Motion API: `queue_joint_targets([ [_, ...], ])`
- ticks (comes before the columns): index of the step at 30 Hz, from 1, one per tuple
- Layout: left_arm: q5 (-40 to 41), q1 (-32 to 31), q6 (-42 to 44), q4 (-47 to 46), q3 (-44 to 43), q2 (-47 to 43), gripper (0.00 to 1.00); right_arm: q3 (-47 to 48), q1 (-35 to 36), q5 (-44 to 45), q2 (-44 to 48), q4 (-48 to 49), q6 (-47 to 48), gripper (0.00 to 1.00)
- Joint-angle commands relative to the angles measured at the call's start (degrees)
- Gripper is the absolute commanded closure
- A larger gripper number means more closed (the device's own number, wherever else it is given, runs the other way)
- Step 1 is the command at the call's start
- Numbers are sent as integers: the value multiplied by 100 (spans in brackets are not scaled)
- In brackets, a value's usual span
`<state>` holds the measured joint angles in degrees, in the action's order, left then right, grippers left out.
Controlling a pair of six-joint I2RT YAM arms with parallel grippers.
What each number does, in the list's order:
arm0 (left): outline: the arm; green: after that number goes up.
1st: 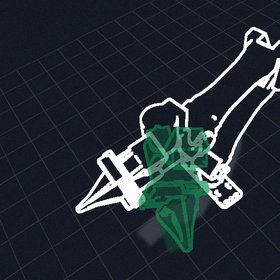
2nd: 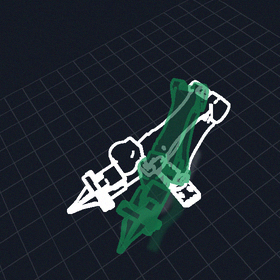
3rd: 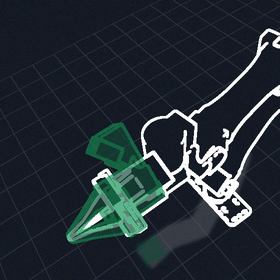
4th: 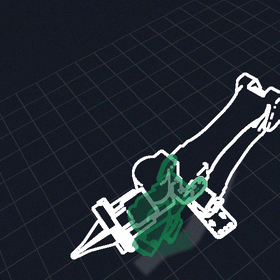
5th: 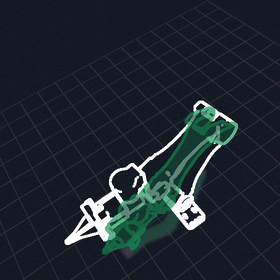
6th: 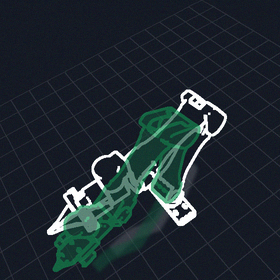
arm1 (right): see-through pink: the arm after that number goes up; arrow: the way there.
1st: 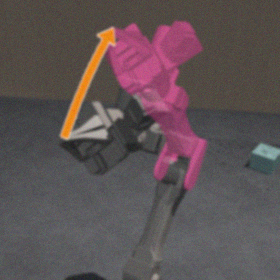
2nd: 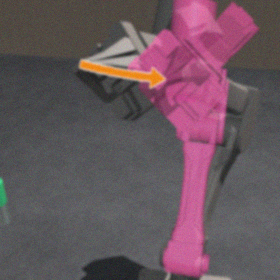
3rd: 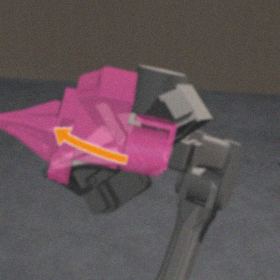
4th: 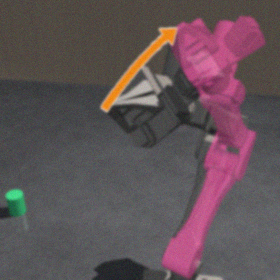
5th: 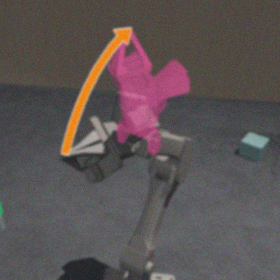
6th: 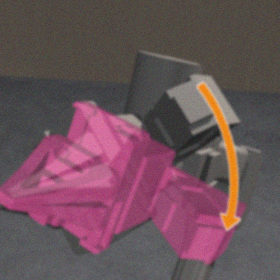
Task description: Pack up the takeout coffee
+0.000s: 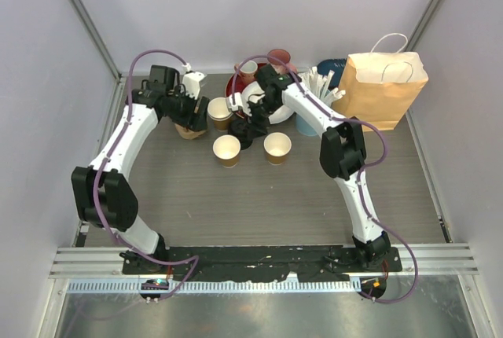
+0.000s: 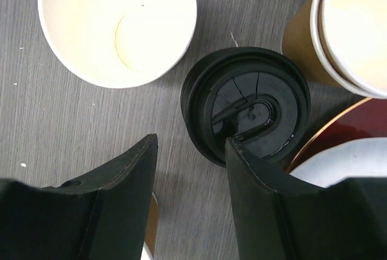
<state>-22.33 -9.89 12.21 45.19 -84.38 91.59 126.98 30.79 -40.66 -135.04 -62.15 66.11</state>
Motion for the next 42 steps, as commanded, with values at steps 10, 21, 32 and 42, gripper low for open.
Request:
queue_joint_targets([
  [10, -149, -4, -69, 157, -193, -45, 33, 389, 129, 155, -224, 203, 157, 55],
  [21, -202, -4, -52, 183, -228, -36, 33, 187, 147, 190, 101, 160, 227, 89],
  [32, -290, -4, -43, 227, -246, -89, 33, 47, 182, 138, 760, 36, 175, 98],
  [42, -316, -4, -104, 254, -263, -177, 33, 143, 200, 892, 1261, -25, -1130, 98],
])
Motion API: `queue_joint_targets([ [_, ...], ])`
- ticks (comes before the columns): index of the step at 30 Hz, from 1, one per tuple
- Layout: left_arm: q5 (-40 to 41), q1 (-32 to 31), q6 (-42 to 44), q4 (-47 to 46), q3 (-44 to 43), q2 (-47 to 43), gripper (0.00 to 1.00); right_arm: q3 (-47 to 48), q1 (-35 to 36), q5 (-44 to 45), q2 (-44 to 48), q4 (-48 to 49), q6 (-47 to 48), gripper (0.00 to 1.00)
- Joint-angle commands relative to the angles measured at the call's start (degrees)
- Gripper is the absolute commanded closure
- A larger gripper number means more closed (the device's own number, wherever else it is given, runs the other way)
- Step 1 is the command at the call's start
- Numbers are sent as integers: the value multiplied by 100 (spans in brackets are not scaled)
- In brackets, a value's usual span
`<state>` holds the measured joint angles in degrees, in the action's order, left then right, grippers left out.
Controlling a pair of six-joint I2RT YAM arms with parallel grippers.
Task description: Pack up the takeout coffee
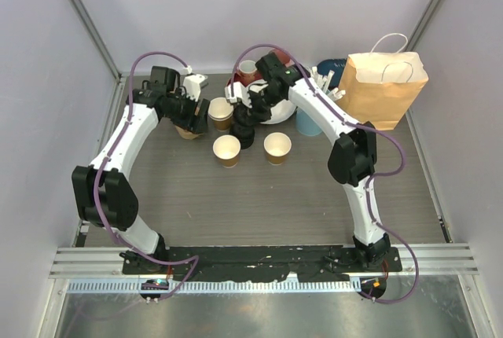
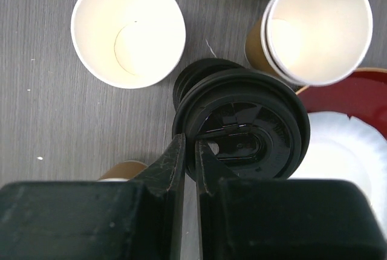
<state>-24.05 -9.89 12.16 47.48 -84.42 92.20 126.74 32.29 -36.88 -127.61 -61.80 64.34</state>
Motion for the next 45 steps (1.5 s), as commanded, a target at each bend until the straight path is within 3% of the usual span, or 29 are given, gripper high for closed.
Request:
queue_joint_targets([
  [1, -135, -4, -161, 7, -268, -255, 33, 176, 49, 672, 579, -95, -1219, 98],
  [6, -152, -13, -469, -134, -329, -247, 33, -411, 84, 2245, 1167, -8, -3772, 99],
  [9, -152, -13, -680, -196, -399, -194, 33, -1077, 145, 2484, 1483, -34, -4533, 99],
  [13, -152, -39, -742, -257, -373, -211, 33, -2284, 391, 2765, 2082, 773, -5368, 99],
  [20, -214, -48, -733, -240, -329, -282, 33, -3110, 647, 2871, 2460, 1372, -5888, 99],
  [28, -205, -48, -672, -204, -320, -343, 33, -3199, 647, 3214, 2469, 1495, -5941, 99],
  [45, -222, -48, -636, -152, -382, -343, 33, -3876, 489, 3038, 2733, 2058, -6038, 99],
])
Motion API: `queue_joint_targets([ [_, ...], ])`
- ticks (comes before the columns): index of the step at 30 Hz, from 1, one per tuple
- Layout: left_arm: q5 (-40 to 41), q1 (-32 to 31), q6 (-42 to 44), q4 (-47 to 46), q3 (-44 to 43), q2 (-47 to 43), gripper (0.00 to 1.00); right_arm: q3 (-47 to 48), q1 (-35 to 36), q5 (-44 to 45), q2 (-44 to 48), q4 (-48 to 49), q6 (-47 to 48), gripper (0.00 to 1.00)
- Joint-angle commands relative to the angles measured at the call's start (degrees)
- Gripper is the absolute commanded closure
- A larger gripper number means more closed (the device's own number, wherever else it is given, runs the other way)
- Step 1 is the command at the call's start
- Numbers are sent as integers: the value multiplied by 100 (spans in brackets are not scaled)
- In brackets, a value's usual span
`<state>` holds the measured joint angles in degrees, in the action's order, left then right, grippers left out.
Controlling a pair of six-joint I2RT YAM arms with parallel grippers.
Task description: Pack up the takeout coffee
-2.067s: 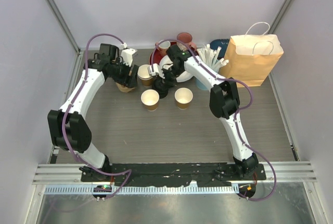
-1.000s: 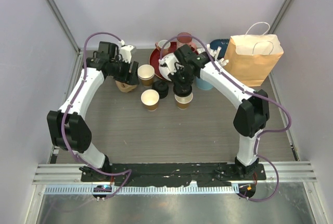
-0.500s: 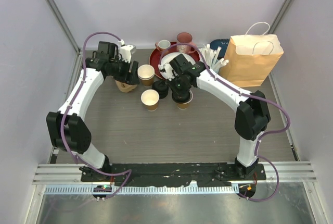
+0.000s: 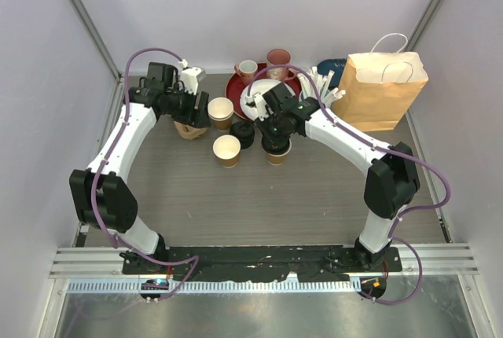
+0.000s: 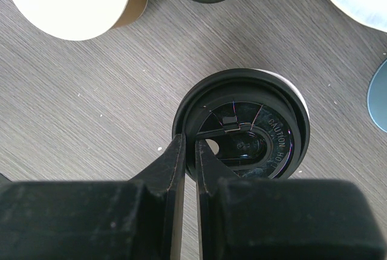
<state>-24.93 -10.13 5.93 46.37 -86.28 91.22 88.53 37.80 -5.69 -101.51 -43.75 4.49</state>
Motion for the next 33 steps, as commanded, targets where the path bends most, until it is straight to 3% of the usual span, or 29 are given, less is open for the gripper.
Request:
queue_joint_targets([
  [1, -135, -24, -13, -40, -196, -245, 33, -99, -71, -81, 132, 287, -36, 99],
  [33, -117, -24, 48, -5, -223, -245, 33, -336, -168, -151, 325, 340, 43, 99],
])
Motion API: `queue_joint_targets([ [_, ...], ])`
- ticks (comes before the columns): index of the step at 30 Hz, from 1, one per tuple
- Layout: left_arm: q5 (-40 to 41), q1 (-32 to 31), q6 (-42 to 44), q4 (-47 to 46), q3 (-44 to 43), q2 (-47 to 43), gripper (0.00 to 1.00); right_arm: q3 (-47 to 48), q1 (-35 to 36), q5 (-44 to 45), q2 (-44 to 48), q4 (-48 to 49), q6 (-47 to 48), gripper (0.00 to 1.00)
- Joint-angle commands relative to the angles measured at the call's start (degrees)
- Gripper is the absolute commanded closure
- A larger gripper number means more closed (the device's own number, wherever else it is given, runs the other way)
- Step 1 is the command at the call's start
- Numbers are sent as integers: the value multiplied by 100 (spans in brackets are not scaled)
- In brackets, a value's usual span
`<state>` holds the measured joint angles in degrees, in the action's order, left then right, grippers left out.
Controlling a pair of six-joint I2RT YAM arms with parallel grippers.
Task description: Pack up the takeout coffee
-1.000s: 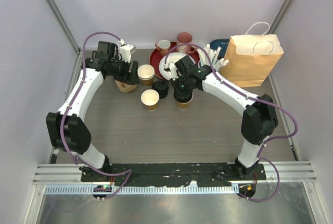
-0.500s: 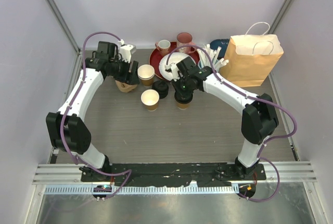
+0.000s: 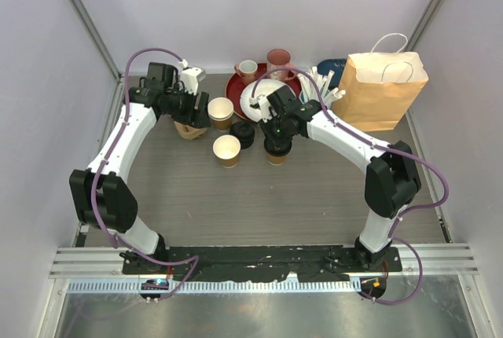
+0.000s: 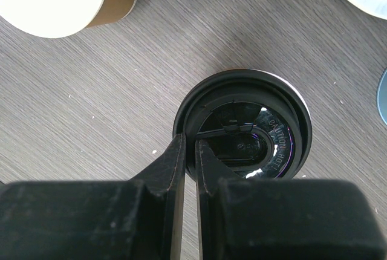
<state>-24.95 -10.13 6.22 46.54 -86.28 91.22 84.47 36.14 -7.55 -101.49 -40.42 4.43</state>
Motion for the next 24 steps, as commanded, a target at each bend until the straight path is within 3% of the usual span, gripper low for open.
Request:
queue_joint_targets([
  [1, -115, -24, 20, -23, -223, -245, 33, 70, 7, 17, 306, 0, 50, 99],
  [24, -98, -24, 64, 4, -187, -298, 32, -70, -195, -492, 314, 8, 216, 99],
])
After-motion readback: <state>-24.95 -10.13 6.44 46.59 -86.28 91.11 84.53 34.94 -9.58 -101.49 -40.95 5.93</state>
